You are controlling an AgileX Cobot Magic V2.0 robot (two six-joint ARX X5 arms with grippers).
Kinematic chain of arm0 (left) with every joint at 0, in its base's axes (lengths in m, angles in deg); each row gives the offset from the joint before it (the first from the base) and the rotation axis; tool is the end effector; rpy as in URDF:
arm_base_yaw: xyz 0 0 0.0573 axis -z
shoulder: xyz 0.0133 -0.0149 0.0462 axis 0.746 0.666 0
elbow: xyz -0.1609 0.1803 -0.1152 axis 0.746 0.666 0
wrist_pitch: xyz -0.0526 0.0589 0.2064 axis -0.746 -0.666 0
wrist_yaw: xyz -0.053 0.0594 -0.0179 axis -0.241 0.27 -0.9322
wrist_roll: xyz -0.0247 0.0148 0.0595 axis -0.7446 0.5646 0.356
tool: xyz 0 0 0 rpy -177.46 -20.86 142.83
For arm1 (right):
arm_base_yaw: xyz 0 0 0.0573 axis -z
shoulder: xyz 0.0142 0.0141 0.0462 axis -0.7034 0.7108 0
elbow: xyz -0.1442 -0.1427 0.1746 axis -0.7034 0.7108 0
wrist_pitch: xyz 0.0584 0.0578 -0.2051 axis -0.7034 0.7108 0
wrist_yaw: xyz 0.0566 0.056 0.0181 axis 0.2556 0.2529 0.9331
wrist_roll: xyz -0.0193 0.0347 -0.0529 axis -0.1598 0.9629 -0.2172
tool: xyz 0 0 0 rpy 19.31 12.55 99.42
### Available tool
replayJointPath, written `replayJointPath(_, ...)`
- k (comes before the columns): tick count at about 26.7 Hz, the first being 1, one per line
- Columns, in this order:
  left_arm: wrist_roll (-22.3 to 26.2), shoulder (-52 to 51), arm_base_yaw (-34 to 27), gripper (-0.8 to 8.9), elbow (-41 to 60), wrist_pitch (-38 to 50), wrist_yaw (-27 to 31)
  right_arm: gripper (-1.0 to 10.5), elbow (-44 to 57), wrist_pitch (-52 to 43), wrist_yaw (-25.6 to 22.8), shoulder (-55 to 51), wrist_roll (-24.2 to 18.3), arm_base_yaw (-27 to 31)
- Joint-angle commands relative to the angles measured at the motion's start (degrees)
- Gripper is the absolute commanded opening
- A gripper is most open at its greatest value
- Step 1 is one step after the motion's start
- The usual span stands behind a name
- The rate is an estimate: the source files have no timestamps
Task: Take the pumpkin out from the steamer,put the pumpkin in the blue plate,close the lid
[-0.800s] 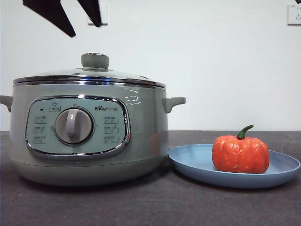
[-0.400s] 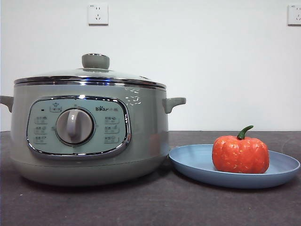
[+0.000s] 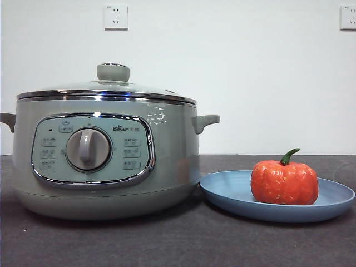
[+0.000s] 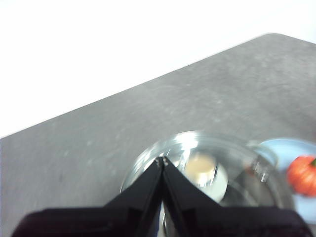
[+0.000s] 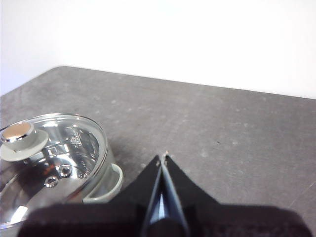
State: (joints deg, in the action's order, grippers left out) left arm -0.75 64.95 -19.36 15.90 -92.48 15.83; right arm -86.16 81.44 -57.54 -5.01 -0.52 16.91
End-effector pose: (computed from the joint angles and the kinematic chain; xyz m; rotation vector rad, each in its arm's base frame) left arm 0.1040 -0.0521 0.3554 0.1745 0.2238 -0.4183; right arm 0.1075 0.0522 0.3233 -0.0263 0.1974 0.3985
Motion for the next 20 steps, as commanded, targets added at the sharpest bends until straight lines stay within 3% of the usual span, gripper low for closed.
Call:
replayJointPath(1, -1.7, -7.0, 0.0, -0.09, 9.9, 3.0, 0.2, -0.1, 6.4, -3.7, -0.2, -3.1, -0.1, -0.1)
replayJointPath(4, -2.7, -10.8, 0.0, -0.08, 15.0, 3.3, 0.3, -0.1, 8.8, -3.0, -0.2, -4.0, 0.4, -0.1)
replayJointPath(13, -4.1, -10.0, 0.0, -0.03, 15.2, -8.1, 0.3, 0.0, 8.8, 7.0, -0.1, -3.5, 0.2, 0.0)
replayJointPath(20, -4.1, -10.0, 0.0, -0.03, 15.2, -9.6, 0.3, 0.0, 8.8, 13.0, -0.2, -3.5, 0.2, 0.0)
